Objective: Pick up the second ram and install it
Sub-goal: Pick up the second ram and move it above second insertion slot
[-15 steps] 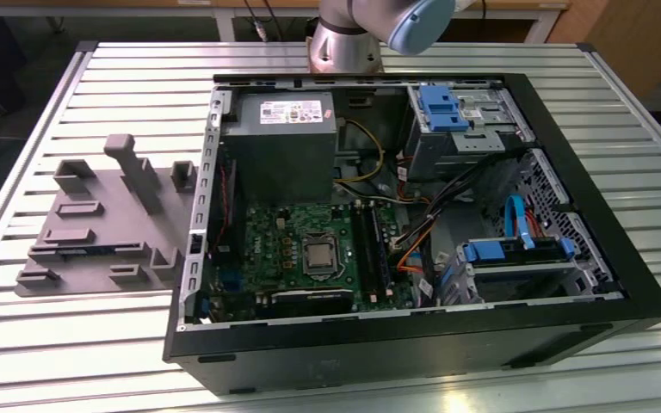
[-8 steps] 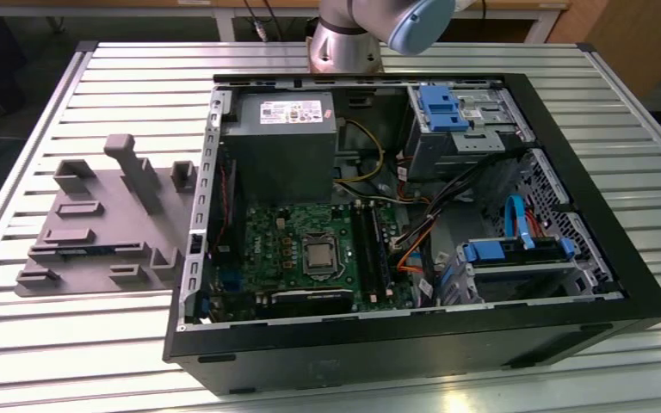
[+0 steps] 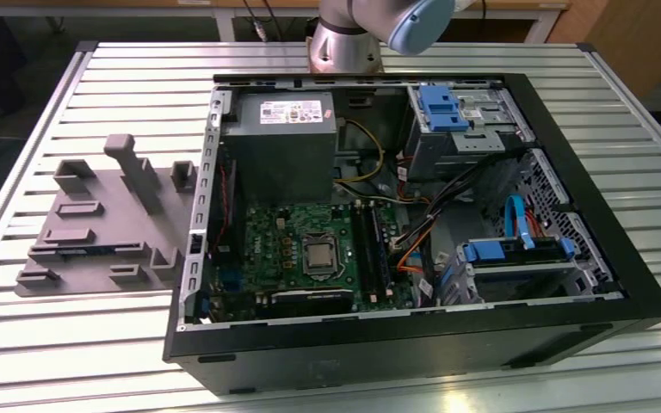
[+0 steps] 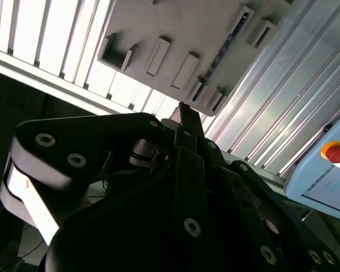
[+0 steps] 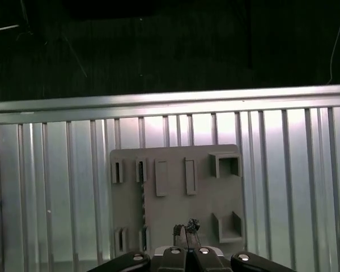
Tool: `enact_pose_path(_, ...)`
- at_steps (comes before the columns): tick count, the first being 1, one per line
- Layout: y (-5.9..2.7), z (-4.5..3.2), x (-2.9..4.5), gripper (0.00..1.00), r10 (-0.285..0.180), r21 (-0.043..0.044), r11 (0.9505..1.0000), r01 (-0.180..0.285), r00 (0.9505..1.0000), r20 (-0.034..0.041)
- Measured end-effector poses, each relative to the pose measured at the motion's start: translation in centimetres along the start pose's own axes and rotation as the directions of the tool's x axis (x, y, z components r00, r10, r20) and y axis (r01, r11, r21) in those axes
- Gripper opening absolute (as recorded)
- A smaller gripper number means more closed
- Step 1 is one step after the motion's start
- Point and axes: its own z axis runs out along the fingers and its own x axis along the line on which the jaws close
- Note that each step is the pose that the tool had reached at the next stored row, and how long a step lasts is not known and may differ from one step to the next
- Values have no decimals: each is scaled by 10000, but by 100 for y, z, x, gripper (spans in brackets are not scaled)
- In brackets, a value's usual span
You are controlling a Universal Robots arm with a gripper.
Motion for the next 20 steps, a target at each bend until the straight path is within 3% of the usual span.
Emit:
enact_pose_path(11, 2, 5, 14, 11, -25, 24, 10000, 25, 10000, 1)
enact_pose_path(17, 0, 48, 44, 11, -25, 24, 10000, 25, 10000, 2)
enact_pose_path(20, -2, 75, 57, 17, -25, 24, 10000, 25, 10000, 0)
